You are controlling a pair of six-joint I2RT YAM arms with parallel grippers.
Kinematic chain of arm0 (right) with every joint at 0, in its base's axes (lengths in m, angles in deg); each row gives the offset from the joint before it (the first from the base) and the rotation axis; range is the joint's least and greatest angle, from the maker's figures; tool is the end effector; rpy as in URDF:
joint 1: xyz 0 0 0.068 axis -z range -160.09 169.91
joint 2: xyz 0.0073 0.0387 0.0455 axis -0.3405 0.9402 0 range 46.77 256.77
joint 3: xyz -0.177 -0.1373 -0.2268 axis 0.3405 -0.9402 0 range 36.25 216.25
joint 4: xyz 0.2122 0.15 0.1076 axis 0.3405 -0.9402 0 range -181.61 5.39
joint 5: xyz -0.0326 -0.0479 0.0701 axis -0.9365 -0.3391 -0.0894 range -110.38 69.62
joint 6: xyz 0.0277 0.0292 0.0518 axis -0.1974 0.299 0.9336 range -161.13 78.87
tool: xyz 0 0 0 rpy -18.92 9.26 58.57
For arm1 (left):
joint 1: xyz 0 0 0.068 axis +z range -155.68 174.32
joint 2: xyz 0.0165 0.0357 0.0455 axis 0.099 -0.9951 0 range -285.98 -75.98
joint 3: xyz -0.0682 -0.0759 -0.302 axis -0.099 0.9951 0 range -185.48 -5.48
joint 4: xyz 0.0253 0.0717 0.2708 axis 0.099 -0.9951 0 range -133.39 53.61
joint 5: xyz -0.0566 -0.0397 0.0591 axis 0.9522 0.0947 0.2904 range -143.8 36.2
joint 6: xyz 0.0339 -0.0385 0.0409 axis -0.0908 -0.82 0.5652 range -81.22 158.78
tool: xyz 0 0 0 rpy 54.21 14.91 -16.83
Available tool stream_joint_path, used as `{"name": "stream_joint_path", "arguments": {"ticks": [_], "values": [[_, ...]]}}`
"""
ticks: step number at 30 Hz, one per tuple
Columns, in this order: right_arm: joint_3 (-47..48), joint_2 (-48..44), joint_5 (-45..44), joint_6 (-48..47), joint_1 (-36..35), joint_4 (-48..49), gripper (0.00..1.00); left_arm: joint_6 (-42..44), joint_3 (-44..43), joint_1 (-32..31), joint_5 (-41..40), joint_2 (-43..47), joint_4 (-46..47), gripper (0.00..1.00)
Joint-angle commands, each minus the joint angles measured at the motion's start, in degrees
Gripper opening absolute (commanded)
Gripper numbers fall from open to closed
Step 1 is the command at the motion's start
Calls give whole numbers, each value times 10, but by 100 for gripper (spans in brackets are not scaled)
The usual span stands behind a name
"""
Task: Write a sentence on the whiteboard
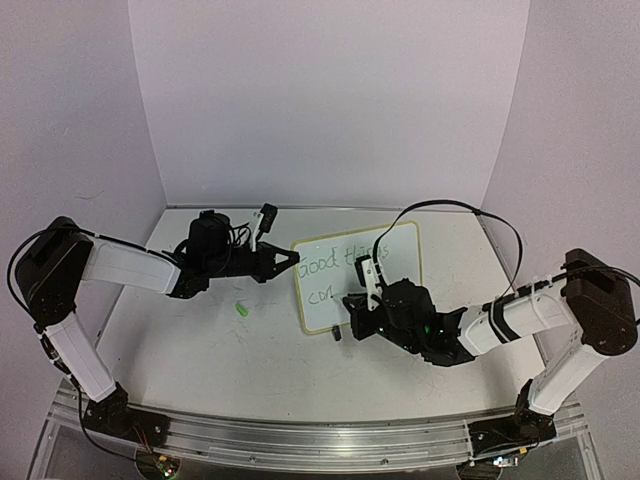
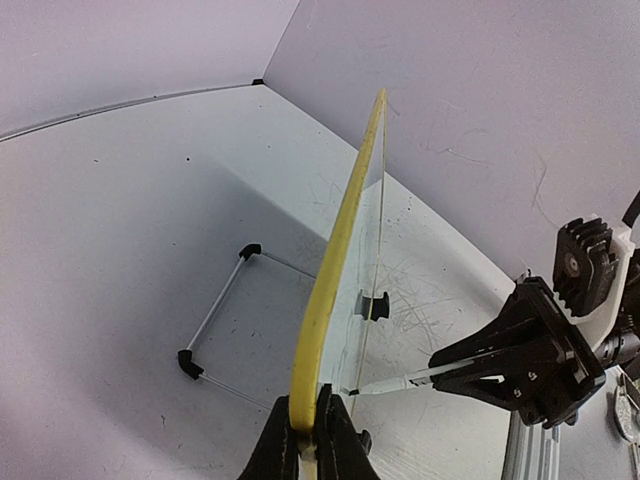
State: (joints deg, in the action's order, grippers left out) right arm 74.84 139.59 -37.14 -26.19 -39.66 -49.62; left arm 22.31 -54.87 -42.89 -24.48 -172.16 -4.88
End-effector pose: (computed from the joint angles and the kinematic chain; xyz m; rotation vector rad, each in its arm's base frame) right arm 0.1932 0.2995 0.2030 -0.5453 1.8597 0.6026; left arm 0.2986 -0.2584 0.2387 0.7212 1.8160 -1.1077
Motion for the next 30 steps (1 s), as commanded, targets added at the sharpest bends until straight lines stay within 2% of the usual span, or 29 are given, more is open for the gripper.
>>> {"name": "stream_joint_path", "arguments": {"ticks": [1,30], "values": [[15,-15,-39,-15,3,19,0,38,-15,2,-30,13,-13,0],[15,-25,-69,-21,4,27,0,38,-19,2,-30,12,-13,0]]}}
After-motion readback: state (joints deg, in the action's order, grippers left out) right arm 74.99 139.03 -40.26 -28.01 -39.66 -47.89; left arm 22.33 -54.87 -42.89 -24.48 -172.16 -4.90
